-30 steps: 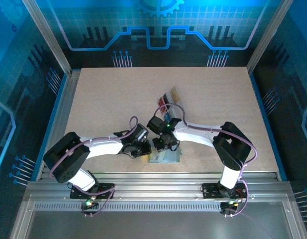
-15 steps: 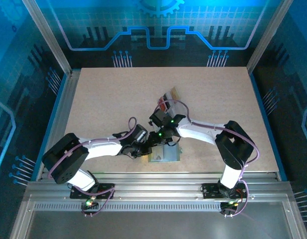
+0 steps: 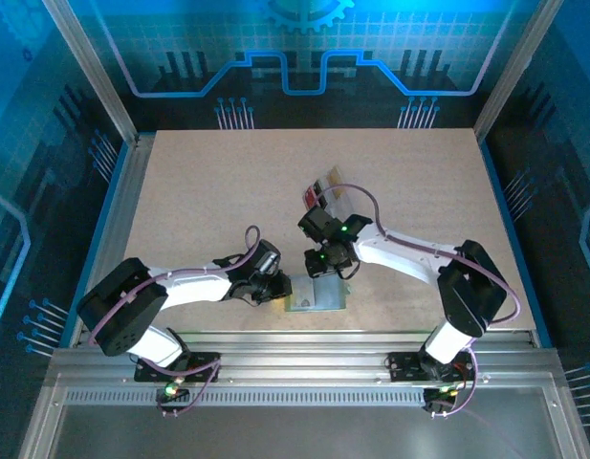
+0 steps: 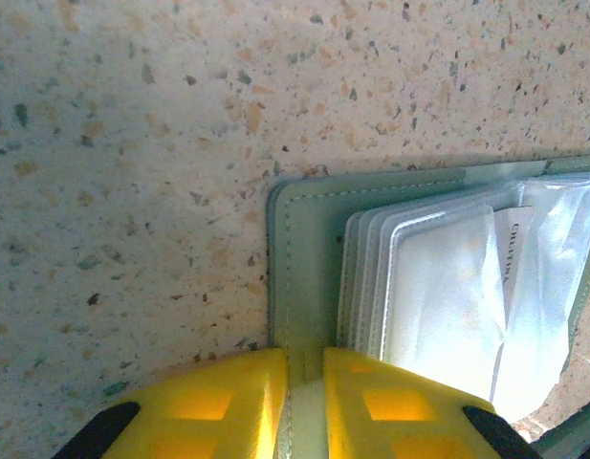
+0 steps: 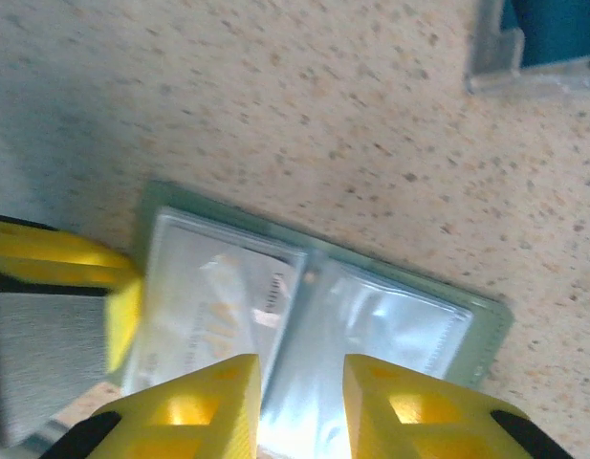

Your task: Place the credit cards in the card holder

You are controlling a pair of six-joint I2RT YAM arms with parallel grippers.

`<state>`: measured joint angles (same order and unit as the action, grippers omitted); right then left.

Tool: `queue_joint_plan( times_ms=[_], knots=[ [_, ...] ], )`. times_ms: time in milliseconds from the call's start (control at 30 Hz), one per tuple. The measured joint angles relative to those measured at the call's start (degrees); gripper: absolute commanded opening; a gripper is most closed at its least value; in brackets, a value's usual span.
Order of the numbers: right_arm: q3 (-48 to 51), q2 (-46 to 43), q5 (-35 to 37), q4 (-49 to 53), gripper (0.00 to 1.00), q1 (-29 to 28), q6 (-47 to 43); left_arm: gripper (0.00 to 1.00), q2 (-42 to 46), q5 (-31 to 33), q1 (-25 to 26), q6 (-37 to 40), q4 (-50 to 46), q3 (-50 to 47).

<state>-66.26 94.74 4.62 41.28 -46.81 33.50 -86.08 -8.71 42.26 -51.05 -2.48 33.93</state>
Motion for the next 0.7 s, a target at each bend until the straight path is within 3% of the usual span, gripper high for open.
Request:
queue_joint_plan(
  times_ms=[500,600,700],
  knots=[
    [2.1,8.7,5.9,0.4,0.32,-2.2,0.6,0.2,-0.4,-0.1,-0.1,0.2,-0.1,0.1],
    [2.1,9.0,7.0,0.1,0.25,-3.1,1.4,0.2,-0.7,-0.1,-0.1,0.4,-0.2,0.3],
    [2.1,9.0,6.8,-0.6,0.11,-3.7,2.1,0.19,-1.3,-0.1,-0.2,0.4,-0.2,0.4]
  ],
)
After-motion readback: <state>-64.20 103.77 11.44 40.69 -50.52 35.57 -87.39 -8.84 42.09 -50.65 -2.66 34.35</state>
